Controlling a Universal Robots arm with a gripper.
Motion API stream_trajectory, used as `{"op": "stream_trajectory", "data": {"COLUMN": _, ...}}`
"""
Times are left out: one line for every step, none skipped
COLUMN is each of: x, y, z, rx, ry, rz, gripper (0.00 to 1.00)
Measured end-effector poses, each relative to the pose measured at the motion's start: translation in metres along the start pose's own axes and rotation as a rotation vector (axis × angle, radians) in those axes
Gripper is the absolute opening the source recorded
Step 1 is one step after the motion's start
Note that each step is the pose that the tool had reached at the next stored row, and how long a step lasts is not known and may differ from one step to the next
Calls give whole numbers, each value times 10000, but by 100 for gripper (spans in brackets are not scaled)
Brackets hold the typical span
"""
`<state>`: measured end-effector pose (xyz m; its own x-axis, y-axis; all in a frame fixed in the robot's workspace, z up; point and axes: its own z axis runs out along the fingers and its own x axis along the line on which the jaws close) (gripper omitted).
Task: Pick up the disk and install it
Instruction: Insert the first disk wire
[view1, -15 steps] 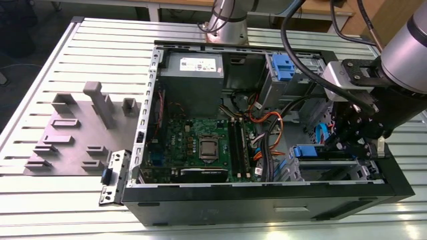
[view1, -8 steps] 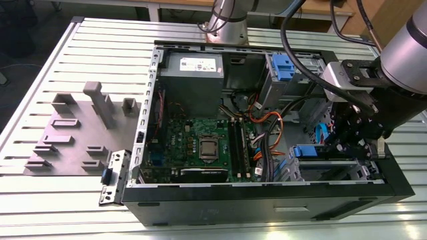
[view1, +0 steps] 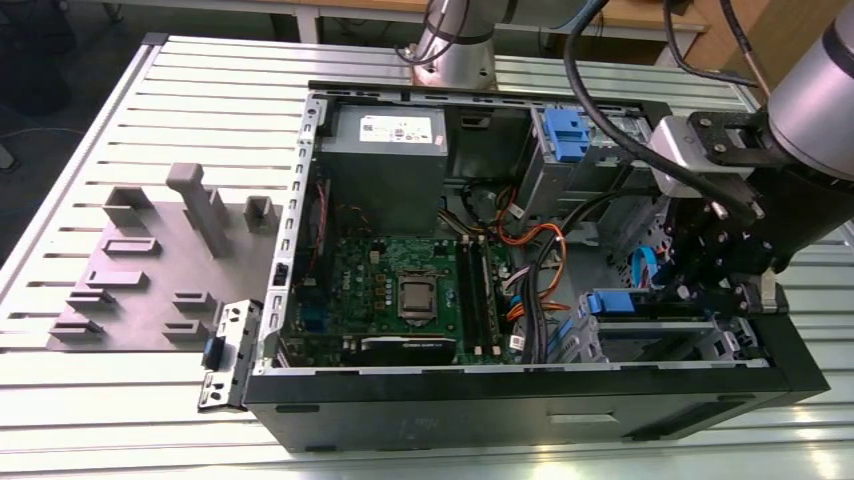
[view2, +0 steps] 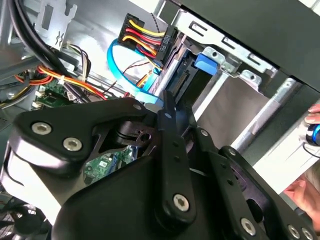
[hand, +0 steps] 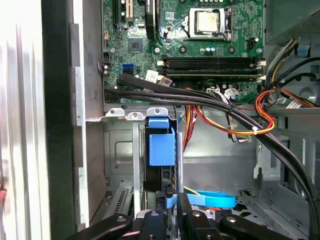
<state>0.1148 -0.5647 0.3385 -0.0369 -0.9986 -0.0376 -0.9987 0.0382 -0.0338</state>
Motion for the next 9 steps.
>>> {"op": "stream_trajectory", "data": {"x": -1, "y": -1, "z": -31, "rx": 0, "ry": -1, "rz": 0, "gripper": 24}}
{"op": "stream_trajectory", "data": {"x": -2, "y": -2, "z": -61, "rx": 0, "ry": 1, "rz": 0, "gripper": 24}}
{"op": "stream_trajectory", "data": {"x": -3, "y": -3, "z": -82, "rx": 0, "ry": 0, "rz": 0, "gripper": 24}}
{"op": "stream_trajectory", "data": {"x": -3, "y": -3, "z": -89, "rx": 0, "ry": 0, "rz": 0, "gripper": 24}}
{"op": "stream_trajectory", "data": {"x": -3, "y": -3, "z": -88, "rx": 0, "ry": -3, "rz": 0, "gripper": 24}}
{"op": "stream_trajectory", "data": {"x": -4, "y": -3, "z": -88, "rx": 0, "ry": -3, "rz": 0, "gripper": 24}}
{"op": "stream_trajectory", "data": {"x": -4, "y": -3, "z": -88, "rx": 0, "ry": -3, "rz": 0, "gripper": 24}}
{"op": "stream_trajectory", "data": {"x": -3, "y": -3, "z": -88, "rx": -1, "ry": -3, "rz": 0, "gripper": 24}}
{"op": "stream_trajectory", "data": {"x": -4, "y": -3, "z": -88, "rx": -65, "ry": 2, "rz": 1, "gripper": 24}}
